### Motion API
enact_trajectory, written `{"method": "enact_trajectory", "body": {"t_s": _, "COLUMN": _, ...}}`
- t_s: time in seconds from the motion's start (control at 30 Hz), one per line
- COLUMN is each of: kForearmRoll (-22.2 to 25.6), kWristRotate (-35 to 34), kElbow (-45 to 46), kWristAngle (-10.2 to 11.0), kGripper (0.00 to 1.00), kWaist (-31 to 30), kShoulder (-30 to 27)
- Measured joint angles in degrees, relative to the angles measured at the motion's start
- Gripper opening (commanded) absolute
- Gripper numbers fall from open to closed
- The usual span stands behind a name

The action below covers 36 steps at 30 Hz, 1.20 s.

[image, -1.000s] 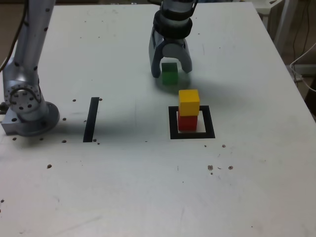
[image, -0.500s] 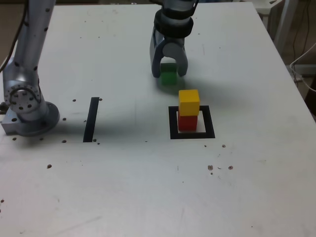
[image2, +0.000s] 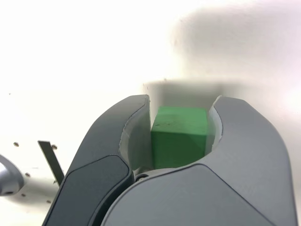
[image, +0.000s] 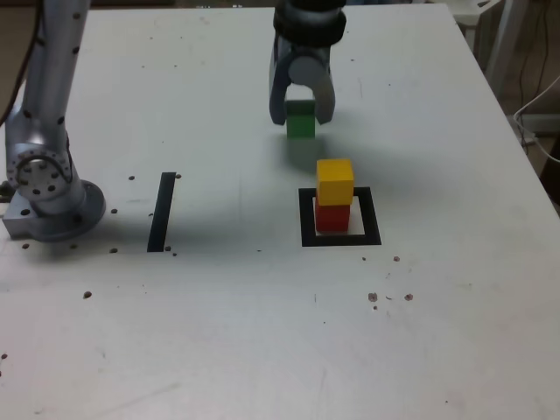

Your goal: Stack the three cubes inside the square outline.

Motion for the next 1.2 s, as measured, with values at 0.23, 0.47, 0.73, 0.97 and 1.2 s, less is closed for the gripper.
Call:
{"method": "enact_trajectory", "body": {"t_s": 0.23, "kForearmRoll": 9.38, "kWristRotate": 0.05, "kElbow": -8.68, "kWristAngle": 0.03, "kGripper": 0.14, "kWaist": -3.08, "kShoulder": -3.51}}
{"method": "enact_trajectory", "body": {"t_s": 0.47, "kForearmRoll": 13.86, "kWristRotate": -5.12, "kElbow": -12.76, "kWristAngle": 0.54, "kGripper": 0.14, "kWaist": -7.73, "kShoulder": -5.7}}
{"method": "enact_trajectory", "body": {"t_s": 0.73, "kForearmRoll": 15.91, "kWristRotate": -18.23, "kElbow": -13.05, "kWristAngle": 0.69, "kGripper": 0.14, "kWaist": -15.56, "kShoulder": -7.71}}
{"method": "enact_trajectory", "body": {"t_s": 0.97, "kForearmRoll": 15.95, "kWristRotate": -24.15, "kElbow": -12.83, "kWristAngle": 0.18, "kGripper": 0.14, "kWaist": -20.03, "kShoulder": -7.39}}
{"method": "enact_trajectory", "body": {"t_s": 1.2, "kForearmRoll": 15.45, "kWristRotate": -25.9, "kElbow": -13.64, "kWristAngle": -1.2, "kGripper": 0.14, "kWaist": -21.57, "kShoulder": -4.67}}
